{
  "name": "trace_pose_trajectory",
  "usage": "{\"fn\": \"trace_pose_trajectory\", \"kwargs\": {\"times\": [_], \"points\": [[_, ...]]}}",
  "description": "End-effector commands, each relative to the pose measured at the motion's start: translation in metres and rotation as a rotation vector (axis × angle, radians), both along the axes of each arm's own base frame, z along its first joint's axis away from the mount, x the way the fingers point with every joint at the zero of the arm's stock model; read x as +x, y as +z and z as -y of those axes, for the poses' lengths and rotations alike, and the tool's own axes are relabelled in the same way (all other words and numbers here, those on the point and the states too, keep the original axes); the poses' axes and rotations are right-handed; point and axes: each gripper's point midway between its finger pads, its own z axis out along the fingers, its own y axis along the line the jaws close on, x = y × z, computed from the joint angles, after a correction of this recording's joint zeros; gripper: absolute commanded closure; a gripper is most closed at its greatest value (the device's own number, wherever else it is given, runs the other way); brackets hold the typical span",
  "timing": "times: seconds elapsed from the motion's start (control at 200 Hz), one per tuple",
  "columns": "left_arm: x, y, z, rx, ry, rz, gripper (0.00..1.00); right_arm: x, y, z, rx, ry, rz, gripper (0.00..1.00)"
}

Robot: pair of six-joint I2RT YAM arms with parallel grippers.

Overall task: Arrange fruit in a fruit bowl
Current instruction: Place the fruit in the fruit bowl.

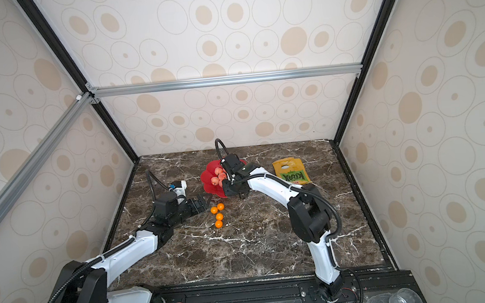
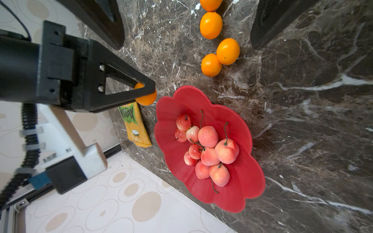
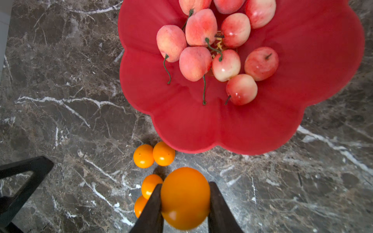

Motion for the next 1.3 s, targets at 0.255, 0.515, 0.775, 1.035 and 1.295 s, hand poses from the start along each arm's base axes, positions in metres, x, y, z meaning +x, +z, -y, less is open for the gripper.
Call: {"fn": "trace_pose_trajectory", "kwargs": {"times": [0.255, 0.515, 0.775, 1.035, 1.295], "points": [[0.039, 0.017, 0.006, -0.06, 0.012, 0.023, 0.02, 0.033, -0.025, -0.01, -0.077, 0.008, -0.042, 0.71], [0.045, 0.019, -0.003, -0.096, 0.04, 0.054, 0.02, 0.05, -0.043, -0.015, -0.098, 0.0, -0.055, 0.72], [0.047, 0.013, -0.001, -0.096, 0.012, 0.048, 0.02, 0.058, -0.056, -0.01, -0.155, -0.005, -0.045, 0.72], [0.046, 0.013, 0.005, -0.077, -0.039, 0.058, 0.02, 0.065, -0.063, -0.009, -0.168, -0.005, -0.042, 0.72], [0.046, 0.012, 0.006, -0.07, -0.051, 0.06, 0.02, 0.067, -0.072, -0.009, -0.183, -0.003, -0.047, 0.72]]}}
